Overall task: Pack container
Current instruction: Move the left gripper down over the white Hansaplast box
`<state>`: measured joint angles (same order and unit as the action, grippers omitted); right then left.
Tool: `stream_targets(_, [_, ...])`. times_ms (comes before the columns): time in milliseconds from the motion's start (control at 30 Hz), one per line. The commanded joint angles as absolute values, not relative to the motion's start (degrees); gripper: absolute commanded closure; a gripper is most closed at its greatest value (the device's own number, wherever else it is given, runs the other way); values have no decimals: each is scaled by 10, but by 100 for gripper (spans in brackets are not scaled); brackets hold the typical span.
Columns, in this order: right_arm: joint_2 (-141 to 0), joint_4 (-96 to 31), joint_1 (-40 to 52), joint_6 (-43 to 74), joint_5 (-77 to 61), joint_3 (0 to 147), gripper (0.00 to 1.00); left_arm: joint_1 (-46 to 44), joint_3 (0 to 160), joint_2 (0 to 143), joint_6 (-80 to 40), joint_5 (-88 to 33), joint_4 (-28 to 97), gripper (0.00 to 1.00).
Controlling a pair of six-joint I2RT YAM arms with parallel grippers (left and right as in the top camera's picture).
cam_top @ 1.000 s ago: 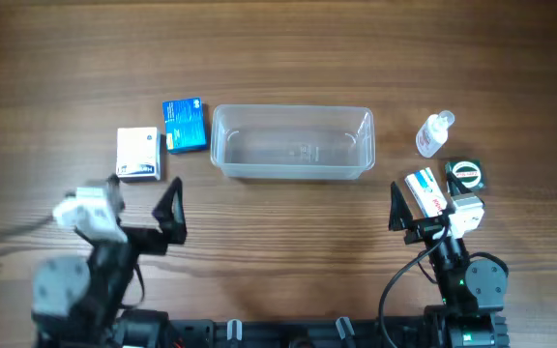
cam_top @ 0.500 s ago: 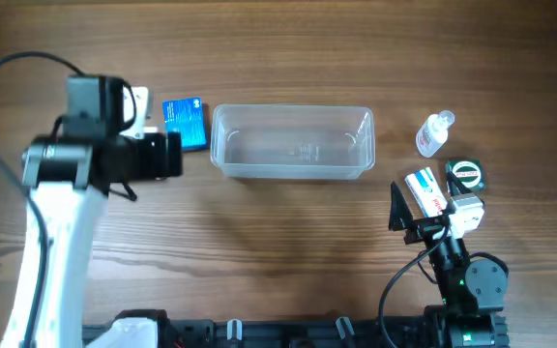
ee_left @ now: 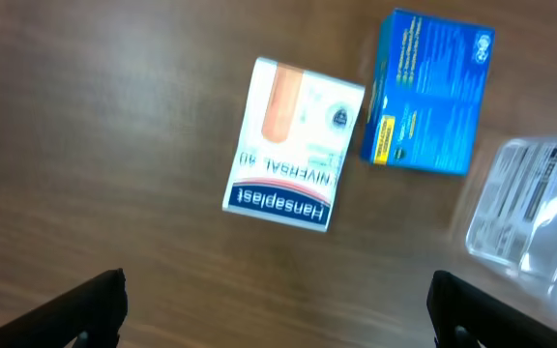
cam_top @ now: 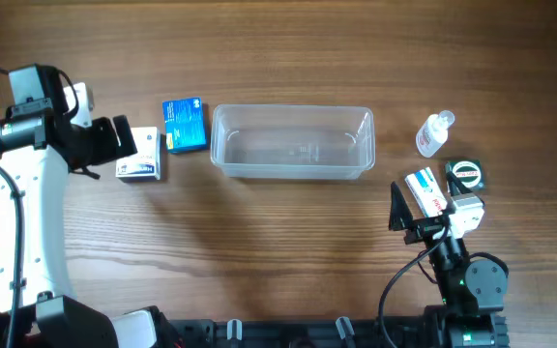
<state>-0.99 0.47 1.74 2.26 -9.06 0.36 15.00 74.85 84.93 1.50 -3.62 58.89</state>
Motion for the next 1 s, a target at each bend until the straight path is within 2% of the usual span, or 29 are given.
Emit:
stream_targets(0, [-4,8,20,26,-104,3,0,152,761,852,29,-57,554,0])
stream_targets(167, [-4,8,20,26,-104,3,0,152,761,855,101,-57,500,0])
stream_targets(467, [-4,8,20,26,-104,3,0,151,761,929,222,-82,501,0])
stream_targets(967, [-4,8,20,26,-104,3,0,148,761,1082,229,-107,481,0])
